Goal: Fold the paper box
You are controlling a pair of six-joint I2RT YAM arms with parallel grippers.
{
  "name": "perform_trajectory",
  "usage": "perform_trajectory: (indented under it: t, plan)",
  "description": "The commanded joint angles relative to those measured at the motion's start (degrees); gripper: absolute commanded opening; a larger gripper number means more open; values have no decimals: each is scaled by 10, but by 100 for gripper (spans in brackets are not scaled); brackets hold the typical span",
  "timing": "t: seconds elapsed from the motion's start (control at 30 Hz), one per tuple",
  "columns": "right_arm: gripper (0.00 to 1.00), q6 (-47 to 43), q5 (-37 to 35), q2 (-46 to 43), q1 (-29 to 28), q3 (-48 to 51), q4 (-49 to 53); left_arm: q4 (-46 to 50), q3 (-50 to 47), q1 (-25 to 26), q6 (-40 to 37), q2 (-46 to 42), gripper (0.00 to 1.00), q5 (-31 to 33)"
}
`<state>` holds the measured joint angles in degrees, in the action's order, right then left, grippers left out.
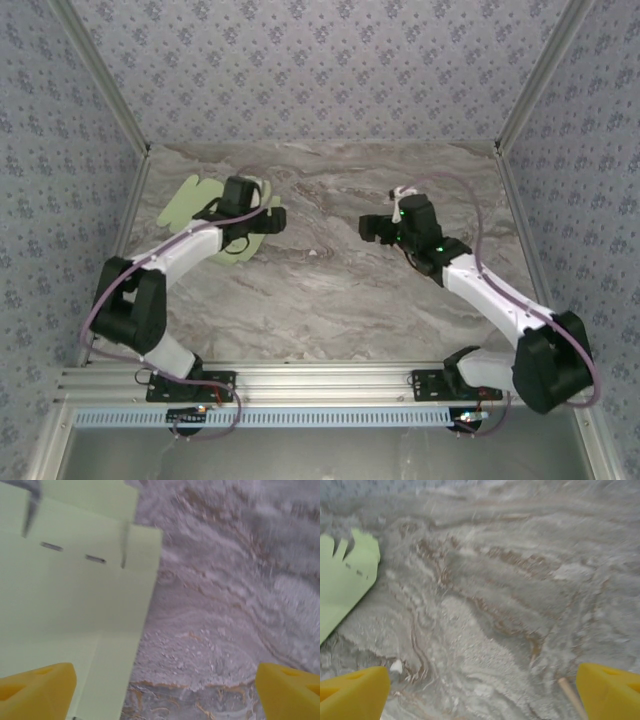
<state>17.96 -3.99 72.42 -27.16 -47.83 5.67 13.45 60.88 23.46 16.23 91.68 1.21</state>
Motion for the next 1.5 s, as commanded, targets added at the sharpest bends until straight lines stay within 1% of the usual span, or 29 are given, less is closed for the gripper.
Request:
perform_trajectory:
  t: [0.0,0.1,0.2,0.3,0.53,0.63,0.83,0.97,1.13,1.27,1.37,1.47]
  plan:
    - [98,-11,-5,36,-16,-37,30,100,46,2,-60,47,89,44]
    - [98,-10,-3,58,-22,-50,26,139,90,2,-83,100,86,53]
    - [98,-5,-3,67,-25,-49,21,169,129,-2,-96,151,78,57]
    - [98,0,-2,70,-26,-41,17,177,153,-9,-99,183,72,56]
    - [98,8,-7,69,-27,-29,23,190,189,-17,-105,224,57,50]
    - [99,9,-5,70,-28,-28,22,200,203,-17,-106,236,47,60]
    - [99,12,-3,76,-27,-31,18,226,230,-15,-108,263,35,76]
    - [99,14,0,82,-28,-31,15,233,237,-10,-110,266,28,87]
    - [99,18,4,92,-30,-34,17,238,246,-6,-110,268,16,94]
    - [99,18,1,93,-31,-42,27,249,256,-5,-106,262,10,99]
    - [99,16,4,92,-35,-52,34,250,259,-5,-93,238,7,92]
    - [98,16,19,93,-49,-62,30,250,254,-4,-74,191,4,75]
